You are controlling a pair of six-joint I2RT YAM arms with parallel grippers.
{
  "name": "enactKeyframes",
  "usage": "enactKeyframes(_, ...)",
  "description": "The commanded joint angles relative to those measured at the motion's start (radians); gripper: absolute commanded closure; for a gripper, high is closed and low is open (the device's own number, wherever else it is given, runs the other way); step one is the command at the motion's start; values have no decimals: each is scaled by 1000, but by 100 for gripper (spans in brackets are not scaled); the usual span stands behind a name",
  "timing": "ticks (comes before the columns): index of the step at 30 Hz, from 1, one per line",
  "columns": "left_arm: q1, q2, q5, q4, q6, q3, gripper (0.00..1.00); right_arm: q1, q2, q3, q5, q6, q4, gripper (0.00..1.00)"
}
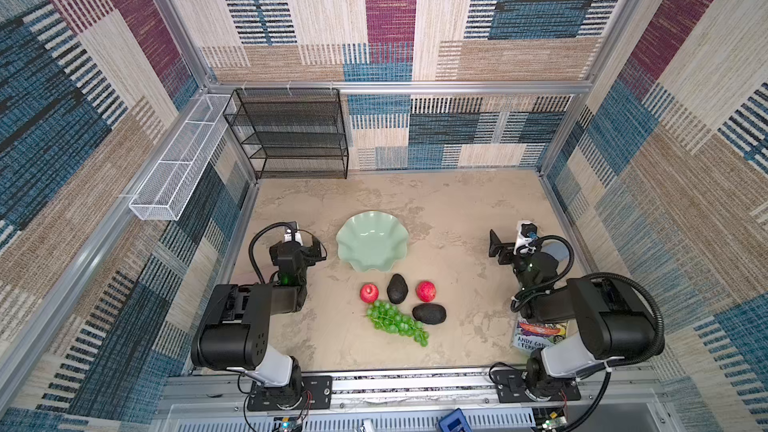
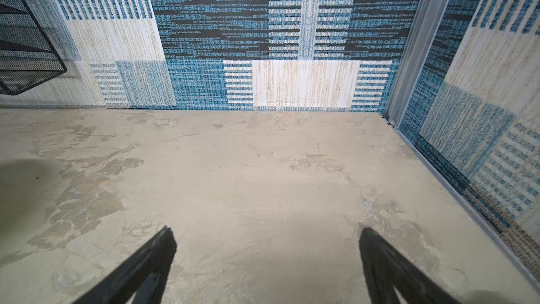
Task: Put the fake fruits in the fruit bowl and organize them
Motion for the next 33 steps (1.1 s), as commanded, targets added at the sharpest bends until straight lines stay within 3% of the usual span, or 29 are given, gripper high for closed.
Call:
enactKeyframes(1,0,-5,8,13,-14,2,1,0,-1,6,-4,8,22,0)
enactKeyframes(28,14,-4,36,-1,-20,8,1,0,-5,1,-4,8,28,0)
enactKeyframes(30,14,-6,37,1,-21,5,2,2,-60,45,15,16,-92,0)
enactKeyframes(32,13,-52,57,-11,-6,1,2,2,-134,190,79,67,-408,0)
enactKeyframes(33,11,-128,79,-101,5,14,3,1,-155,277,92,105,-572,0)
